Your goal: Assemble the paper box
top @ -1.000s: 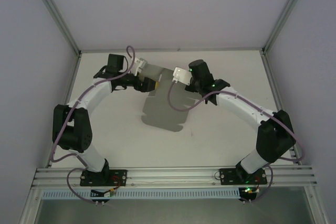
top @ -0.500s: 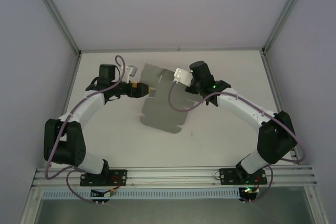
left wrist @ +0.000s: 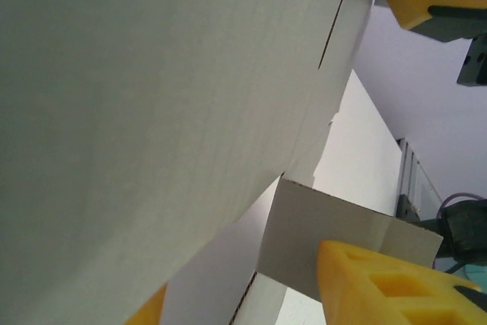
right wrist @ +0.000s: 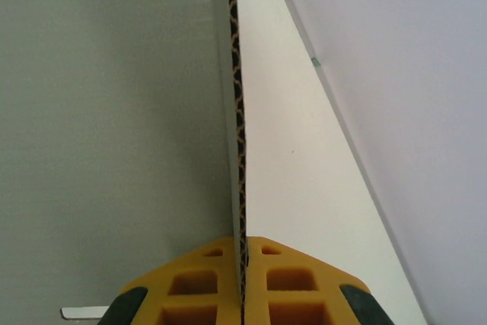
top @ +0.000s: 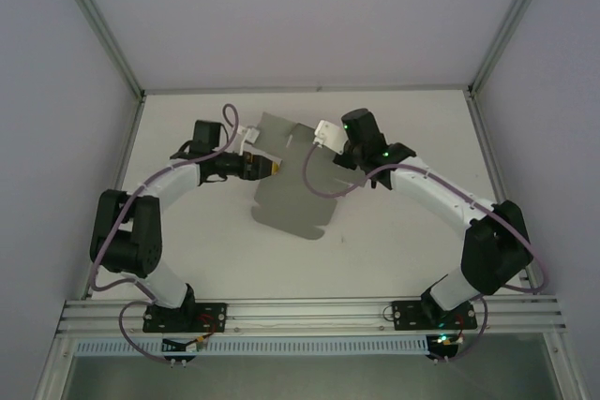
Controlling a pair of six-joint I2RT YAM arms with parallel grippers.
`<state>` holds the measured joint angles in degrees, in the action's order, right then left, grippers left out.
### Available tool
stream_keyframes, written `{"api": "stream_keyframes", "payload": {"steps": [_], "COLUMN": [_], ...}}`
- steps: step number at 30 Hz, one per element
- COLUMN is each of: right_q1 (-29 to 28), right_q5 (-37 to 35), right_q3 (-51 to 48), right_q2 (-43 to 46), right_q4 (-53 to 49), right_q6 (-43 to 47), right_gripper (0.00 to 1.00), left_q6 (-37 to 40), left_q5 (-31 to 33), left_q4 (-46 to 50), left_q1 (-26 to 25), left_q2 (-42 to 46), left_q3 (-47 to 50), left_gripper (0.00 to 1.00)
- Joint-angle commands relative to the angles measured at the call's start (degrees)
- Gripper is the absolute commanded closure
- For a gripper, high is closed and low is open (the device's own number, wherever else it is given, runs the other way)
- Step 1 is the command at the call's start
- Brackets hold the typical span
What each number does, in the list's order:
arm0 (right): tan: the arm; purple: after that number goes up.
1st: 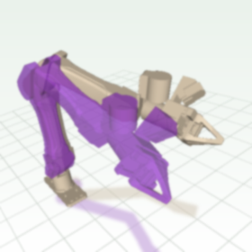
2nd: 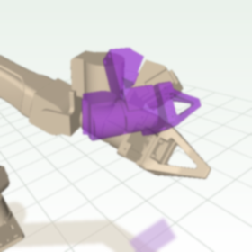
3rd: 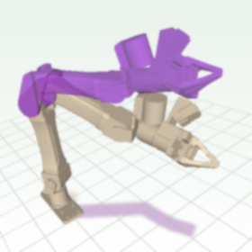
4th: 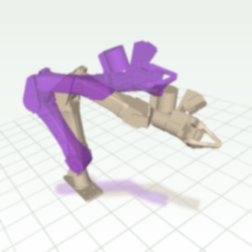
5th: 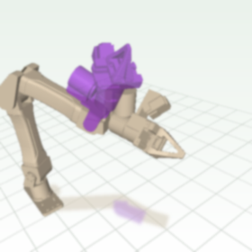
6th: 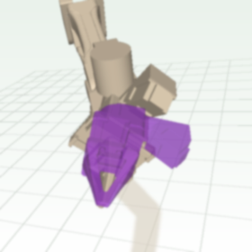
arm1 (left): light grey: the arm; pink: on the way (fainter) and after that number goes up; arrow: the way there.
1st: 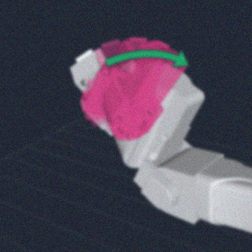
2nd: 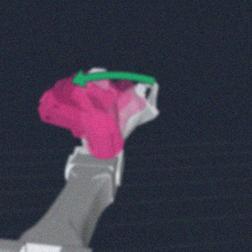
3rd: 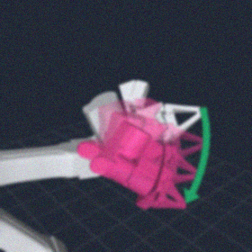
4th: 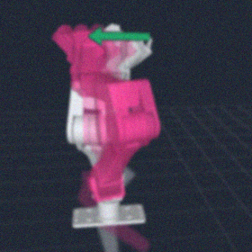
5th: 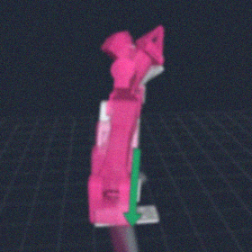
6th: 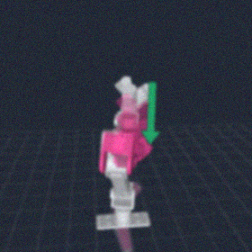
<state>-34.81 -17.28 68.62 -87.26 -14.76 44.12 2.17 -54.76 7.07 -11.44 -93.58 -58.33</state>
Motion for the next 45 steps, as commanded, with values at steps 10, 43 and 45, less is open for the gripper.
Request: {"api": "stream_keyframes", "payload": {"steps": [10,43,45], "right_q1": [-0.79,-1.46,-2.31], "right_q5": [2.89,6.63,7.16], "right_q3": [-0.50,-3.42,-5.35], "right_q2": [1.66,5.53,6.85], "right_q4": [6.62,14.63,16.50], "right_q6": [-6.38,-12.69,-9.57], "right_gripper": [1.00,1.00,1.00], "left_q6": [-8.81,-3.51,-5.38], "left_q5": [-9.51,2.13,6.00], "left_q4": [-15.27,-3.28,-4.00], "left_q1": [-3.21,-10.12,-10.10], "left_q2": [-3.41,-7.85,-7.85], "left_q3": [0.47,-4.30,-4.16], "left_gripper": [0.51,1.00,1.00]}}
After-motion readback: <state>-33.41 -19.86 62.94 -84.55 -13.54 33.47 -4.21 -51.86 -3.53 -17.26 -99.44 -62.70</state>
